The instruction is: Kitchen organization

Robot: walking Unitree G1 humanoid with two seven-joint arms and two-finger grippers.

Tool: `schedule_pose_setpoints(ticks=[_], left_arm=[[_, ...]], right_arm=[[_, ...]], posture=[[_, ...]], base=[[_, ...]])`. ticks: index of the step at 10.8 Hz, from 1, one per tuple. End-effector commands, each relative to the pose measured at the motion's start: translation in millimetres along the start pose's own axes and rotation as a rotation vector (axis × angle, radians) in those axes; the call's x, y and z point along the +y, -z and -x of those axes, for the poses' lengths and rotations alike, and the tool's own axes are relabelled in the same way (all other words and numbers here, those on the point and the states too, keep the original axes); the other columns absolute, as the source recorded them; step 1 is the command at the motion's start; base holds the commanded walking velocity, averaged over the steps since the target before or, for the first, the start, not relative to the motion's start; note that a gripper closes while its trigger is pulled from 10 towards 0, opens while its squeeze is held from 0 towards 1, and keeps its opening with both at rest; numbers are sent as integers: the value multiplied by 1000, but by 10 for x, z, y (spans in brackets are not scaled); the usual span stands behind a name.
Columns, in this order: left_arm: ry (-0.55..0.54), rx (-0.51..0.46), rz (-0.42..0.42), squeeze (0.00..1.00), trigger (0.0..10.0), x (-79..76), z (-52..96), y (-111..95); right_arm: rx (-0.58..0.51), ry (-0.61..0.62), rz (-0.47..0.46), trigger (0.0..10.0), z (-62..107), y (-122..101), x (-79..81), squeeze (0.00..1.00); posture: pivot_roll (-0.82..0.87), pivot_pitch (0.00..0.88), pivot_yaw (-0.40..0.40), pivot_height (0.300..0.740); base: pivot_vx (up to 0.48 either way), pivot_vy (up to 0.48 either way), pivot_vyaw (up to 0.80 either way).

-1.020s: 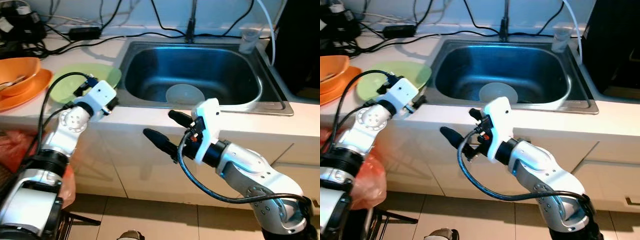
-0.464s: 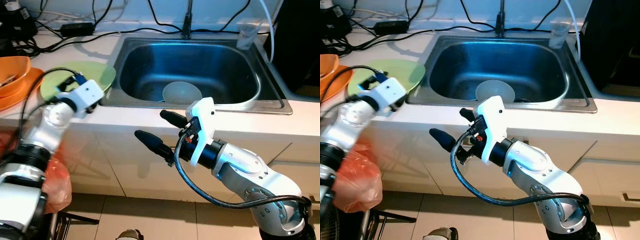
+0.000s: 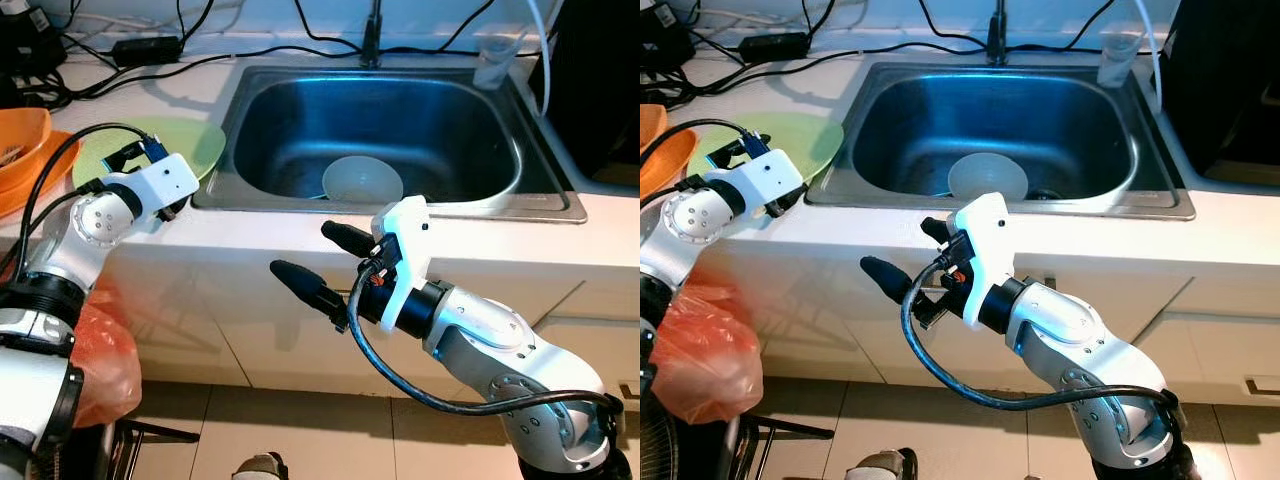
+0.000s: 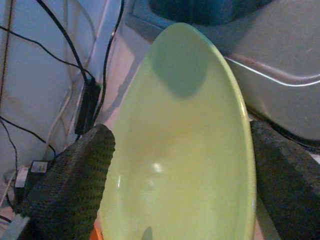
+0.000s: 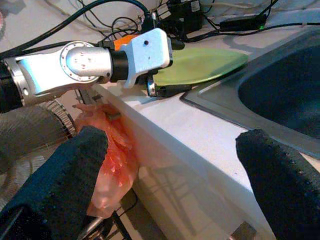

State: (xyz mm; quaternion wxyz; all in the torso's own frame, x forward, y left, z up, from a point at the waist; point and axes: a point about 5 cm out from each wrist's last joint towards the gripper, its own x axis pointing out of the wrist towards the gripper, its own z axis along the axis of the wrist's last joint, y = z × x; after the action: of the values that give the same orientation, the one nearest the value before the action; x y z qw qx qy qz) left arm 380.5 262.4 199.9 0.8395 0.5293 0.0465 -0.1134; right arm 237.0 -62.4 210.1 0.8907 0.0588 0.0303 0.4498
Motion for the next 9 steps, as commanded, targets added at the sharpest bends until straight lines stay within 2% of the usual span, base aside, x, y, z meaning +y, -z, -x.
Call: schedule_pose_setpoints(ticks=[1,9], left_arm=[[97,76,-9,0,0,-188,29,174],[113,46,-8,0,0,-278,9,154]], right_arm=[[-5,-10,2,10000,24,-25,28,0],[-9,12,15,10000,32,-35,-7,0]], posture=[[78,160,50,740],[67,139,53,740]], base=[[0,0,0],[0,0,0]])
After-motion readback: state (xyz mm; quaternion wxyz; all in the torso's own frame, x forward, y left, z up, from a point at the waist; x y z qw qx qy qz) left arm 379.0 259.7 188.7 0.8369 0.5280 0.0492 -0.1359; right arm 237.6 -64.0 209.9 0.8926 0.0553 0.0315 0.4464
